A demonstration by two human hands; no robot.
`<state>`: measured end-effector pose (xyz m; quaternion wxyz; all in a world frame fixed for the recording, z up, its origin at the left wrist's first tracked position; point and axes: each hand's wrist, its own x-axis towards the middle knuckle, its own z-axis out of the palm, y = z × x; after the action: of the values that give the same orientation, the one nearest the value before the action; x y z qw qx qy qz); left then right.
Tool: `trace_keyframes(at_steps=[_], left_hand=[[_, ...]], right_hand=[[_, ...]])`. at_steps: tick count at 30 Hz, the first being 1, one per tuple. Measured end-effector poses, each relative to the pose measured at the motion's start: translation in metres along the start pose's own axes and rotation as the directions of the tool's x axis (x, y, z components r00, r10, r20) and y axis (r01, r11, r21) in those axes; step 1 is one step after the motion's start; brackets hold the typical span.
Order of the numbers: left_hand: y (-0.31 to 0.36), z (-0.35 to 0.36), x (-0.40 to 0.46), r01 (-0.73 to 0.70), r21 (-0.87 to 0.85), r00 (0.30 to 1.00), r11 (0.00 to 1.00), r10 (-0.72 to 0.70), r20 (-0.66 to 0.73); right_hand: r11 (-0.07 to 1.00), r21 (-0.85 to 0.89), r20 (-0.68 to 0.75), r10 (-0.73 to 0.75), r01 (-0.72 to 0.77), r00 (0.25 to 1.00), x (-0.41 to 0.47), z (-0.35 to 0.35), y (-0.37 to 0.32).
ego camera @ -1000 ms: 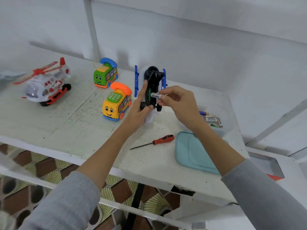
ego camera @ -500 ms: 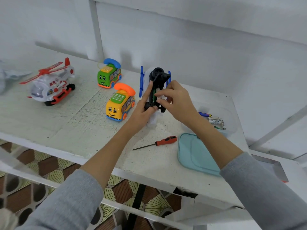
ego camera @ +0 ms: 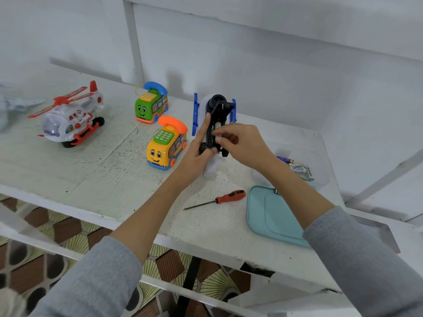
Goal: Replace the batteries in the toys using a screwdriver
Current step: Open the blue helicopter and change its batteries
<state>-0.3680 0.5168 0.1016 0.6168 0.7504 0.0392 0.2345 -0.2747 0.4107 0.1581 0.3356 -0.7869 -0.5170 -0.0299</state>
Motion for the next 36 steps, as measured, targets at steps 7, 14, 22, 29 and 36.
trace_keyframes(at_steps=[7, 14, 22, 29, 36], left_hand=[[-0.001, 0.001, 0.000, 0.018, 0.004, 1.000, 1.000, -0.018, 0.000], [0.003, 0.003, 0.002, 0.039, 0.009, 0.999, 0.999, -0.039, -0.007], [0.003, 0.000, -0.001, 0.040, 0.039, 0.999, 0.998, -0.038, -0.037], [0.004, 0.002, -0.002, 0.070, 0.017, 0.997, 0.997, -0.069, -0.032], [0.004, 0.003, -0.003, 0.045, 0.014, 0.999, 0.999, -0.045, -0.026]], right_hand=[[0.977, 0.147, -0.005, 0.156, -0.153, 0.988, 0.004, 0.004, 0.003], [0.956, 0.214, -0.015, 0.209, -0.201, 0.978, 0.004, 0.009, 0.003], [0.962, 0.186, 0.146, 0.173, -0.199, 0.974, -0.018, -0.023, 0.006], [0.927, 0.077, 0.138, 0.354, -0.367, 0.925, -0.087, -0.072, 0.041], [0.849, -0.170, 0.145, 0.523, -0.500, 0.840, -0.158, -0.084, 0.074]])
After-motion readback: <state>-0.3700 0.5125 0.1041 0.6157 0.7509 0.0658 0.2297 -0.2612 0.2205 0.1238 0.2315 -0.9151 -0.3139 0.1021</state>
